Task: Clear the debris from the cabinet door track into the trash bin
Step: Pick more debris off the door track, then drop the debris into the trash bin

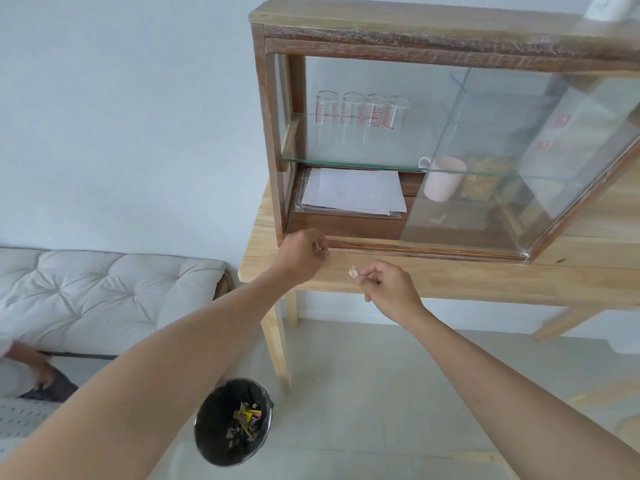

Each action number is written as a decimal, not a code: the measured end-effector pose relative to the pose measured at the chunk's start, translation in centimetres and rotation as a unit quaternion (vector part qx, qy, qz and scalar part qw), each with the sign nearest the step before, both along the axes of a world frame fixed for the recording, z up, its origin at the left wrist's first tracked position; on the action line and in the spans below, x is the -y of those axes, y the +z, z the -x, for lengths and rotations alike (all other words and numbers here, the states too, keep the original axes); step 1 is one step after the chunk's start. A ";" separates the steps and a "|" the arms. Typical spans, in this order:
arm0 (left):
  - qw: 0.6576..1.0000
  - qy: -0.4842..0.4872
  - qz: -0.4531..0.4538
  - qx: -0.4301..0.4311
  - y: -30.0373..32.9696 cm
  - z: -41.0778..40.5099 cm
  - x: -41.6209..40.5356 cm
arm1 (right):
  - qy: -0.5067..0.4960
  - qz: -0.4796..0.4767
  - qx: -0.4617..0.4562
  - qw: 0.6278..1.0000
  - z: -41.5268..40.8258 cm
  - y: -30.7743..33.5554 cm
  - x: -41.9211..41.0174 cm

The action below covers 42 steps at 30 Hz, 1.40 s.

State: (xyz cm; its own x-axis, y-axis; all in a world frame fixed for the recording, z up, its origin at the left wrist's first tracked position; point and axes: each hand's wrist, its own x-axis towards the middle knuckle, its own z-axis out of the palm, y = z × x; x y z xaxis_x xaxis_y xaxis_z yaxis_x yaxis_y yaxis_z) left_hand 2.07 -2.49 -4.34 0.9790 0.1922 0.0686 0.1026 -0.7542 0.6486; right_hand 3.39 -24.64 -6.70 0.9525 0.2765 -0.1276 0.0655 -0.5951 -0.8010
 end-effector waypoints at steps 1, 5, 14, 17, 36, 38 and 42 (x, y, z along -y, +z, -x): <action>1.000 -0.004 0.001 -0.001 -0.3 1.0 -0.4 | 0.015 0.006 -0.006 1.000 0.4 -0.2 -0.5; 1.000 0.014 0.016 -0.001 -2.0 5.7 -3.4 | 0.068 0.019 -0.026 0.997 2.4 -1.3 -3.8; 0.980 0.173 0.062 -0.081 -11.6 17.6 -12.5 | 0.206 0.086 -0.066 0.972 7.2 -9.8 -13.7; 0.961 0.222 0.095 -0.135 -17.8 21.0 -14.7 | 0.226 0.112 -0.096 0.963 8.8 -15.7 -16.5; 0.868 0.256 0.148 -0.400 -49.9 28.4 -18.8 | 0.289 0.296 -0.183 0.892 15.9 -45.9 -24.5; 0.866 0.257 0.153 -0.401 -48.7 29.1 -18.6 | 0.284 0.295 -0.187 0.893 16.1 -44.3 -23.7; 0.872 0.259 0.133 -0.393 -42.7 28.9 -18.9 | 0.265 0.269 -0.191 0.906 15.1 -38.1 -23.1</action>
